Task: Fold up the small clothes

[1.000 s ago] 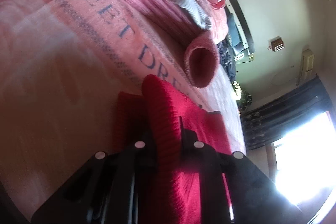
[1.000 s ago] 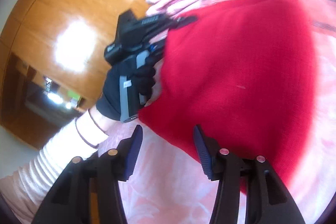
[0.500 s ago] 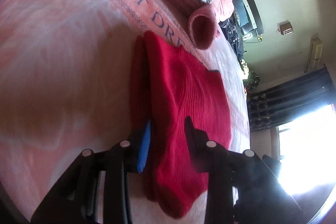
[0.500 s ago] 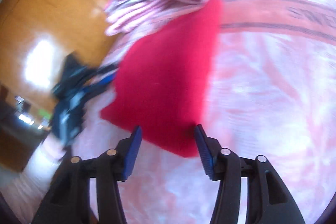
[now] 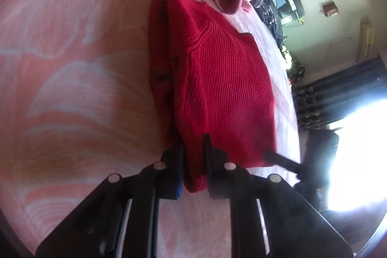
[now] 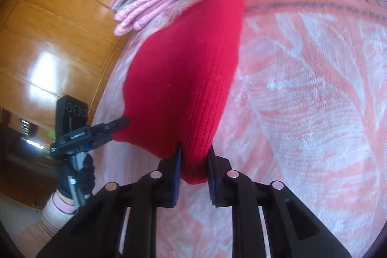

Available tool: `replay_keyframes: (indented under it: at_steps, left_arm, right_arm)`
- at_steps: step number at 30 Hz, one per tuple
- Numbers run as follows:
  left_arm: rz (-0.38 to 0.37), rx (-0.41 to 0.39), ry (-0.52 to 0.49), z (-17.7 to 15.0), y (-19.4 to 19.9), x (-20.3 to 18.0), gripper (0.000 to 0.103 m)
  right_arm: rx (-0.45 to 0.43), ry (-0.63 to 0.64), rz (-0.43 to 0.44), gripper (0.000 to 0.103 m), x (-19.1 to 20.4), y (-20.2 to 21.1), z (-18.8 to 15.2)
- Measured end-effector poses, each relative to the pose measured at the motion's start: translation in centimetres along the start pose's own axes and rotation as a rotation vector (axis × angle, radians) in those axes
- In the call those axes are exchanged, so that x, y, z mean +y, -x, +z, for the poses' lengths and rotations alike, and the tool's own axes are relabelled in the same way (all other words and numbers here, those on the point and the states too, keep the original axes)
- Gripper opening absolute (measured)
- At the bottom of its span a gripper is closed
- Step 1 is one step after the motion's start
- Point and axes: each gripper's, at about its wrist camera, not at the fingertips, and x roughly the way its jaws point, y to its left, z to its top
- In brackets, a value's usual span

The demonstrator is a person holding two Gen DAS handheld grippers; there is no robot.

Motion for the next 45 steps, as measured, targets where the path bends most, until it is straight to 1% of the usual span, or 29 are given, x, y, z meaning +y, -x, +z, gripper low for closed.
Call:
replay_keyframes:
  at_steps: [2, 4, 6, 9, 13, 14, 15, 16, 17, 18, 19, 20, 21, 25, 28, 29, 31, 33, 35, 37, 40, 42, 44, 45]
  left_arm:
    - [0.067, 0.004, -0.048, 0.1, 0.0, -0.2, 0.011]
    - [0.075, 0.015, -0.053, 0.0, -0.4, 0.1, 0.011]
    - [0.075, 0.018, -0.064, 0.2, -0.6, 0.3, 0.011]
    - [0.062, 0.018, -0.071, 0.2, -0.8, 0.5, 0.011]
    - [0.024, 0.011, -0.035, 0.5, -1.0, 1.2, 0.014]
    - [0.018, 0.009, -0.027, 0.5, -0.9, 1.2, 0.016]
    - [0.011, 0.009, -0.021, 0.4, -0.6, 1.1, 0.021]
    - [0.004, 0.01, -0.016, 0.5, -0.2, 0.9, 0.025]
    - [-0.015, -0.008, -0.021, 0.7, 0.5, 0.6, 0.033]
    - [-0.031, -0.032, -0.03, 0.8, 1.1, 0.4, 0.04]
    - [-0.039, -0.051, -0.04, 1.2, 1.7, 0.3, 0.043]
    - [-0.036, -0.065, -0.043, 2.0, 2.1, 0.3, 0.049]
    - [-0.039, -0.067, -0.038, 2.7, 2.2, 0.5, 0.051]
    - [-0.116, -0.056, 0.048, 5.4, 1.4, 2.6, 0.051]
    - [-0.175, -0.043, 0.112, 6.9, 0.0, 4.4, 0.051]
    - [-0.208, -0.035, 0.127, 7.4, -0.6, 4.9, 0.051]
    - [-0.238, -0.028, 0.146, 8.1, -1.6, 5.3, 0.048]
    - [-0.261, -0.027, 0.139, 8.8, -2.2, 5.3, 0.047]
    - [-0.27, -0.007, 0.122, 9.4, -3.0, 5.1, 0.046]
    - [-0.256, 0.017, 0.092, 10.0, -3.9, 4.6, 0.046]
    - [-0.264, 0.044, 0.055, 10.9, -4.5, 4.3, 0.045]
    - [-0.275, 0.063, 0.039, 11.5, -5.5, 3.8, 0.045]
    - [-0.293, 0.081, 0.028, 11.9, -6.3, 3.4, 0.045]
    - [-0.302, 0.087, 0.021, 12.0, -6.6, 3.1, 0.045]
  right_arm:
    - [-0.004, 0.007, -0.016, 0.017, 0.7, 0.3, 0.0]
    - [0.026, 0.004, -0.079, 0.017, 0.7, -0.6, 0.0]
    - [0.047, 0.001, -0.123, 0.017, 0.6, -1.9, -0.2]
    - [0.036, 0.003, -0.12, 0.017, 0.0, -2.2, -1.1]
    - [0.037, 0.025, -0.132, 0.019, 0.3, -2.5, -1.1]
    - [0.038, 0.033, -0.127, 0.022, 0.4, -2.4, -1.1]
    - [0.035, 0.037, -0.116, 0.028, 0.5, -2.2, -0.9]
    - [0.028, 0.033, -0.095, 0.031, 0.6, -1.7, -0.8]
    - [0.02, 0.029, -0.074, 0.036, 0.5, -1.3, -0.7]
    - [0.006, 0.03, -0.051, 0.036, 0.5, -0.8, -0.7]
    - [-0.012, 0.038, -0.035, 0.036, 0.5, 0.0, -0.6]
    - [-0.024, 0.048, -0.032, 0.037, 0.5, 0.4, -0.5]
    - [-0.033, 0.055, -0.032, 0.037, 0.5, 0.9, -0.5]
    - [-0.062, 0.065, -0.015, 0.037, -0.2, 2.2, -0.3]
    - [-0.068, 0.062, -0.01, 0.037, -0.6, 2.6, -0.2]
    - [-0.071, 0.064, -0.008, 0.037, -0.6, 2.6, -0.2]
    - [-0.073, 0.065, -0.001, 0.037, -0.6, 2.4, -0.2]
    - [-0.07, 0.065, 0.003, 0.037, -0.8, 2.3, -0.1]
    - [-0.07, 0.063, 0.007, 0.037, -1.1, 2.3, 0.0]
    - [-0.075, 0.051, 0.022, 0.037, -1.5, 2.2, 0.3]
    - [-0.083, 0.033, 0.049, 0.038, -2.0, 2.1, 0.9]
    - [-0.086, 0.012, 0.068, 0.044, -2.4, 1.8, 1.6]
    - [-0.087, -0.015, 0.098, 0.046, -2.7, 1.3, 2.4]
    - [-0.086, -0.031, 0.122, 0.049, -3.0, 1.1, 2.9]
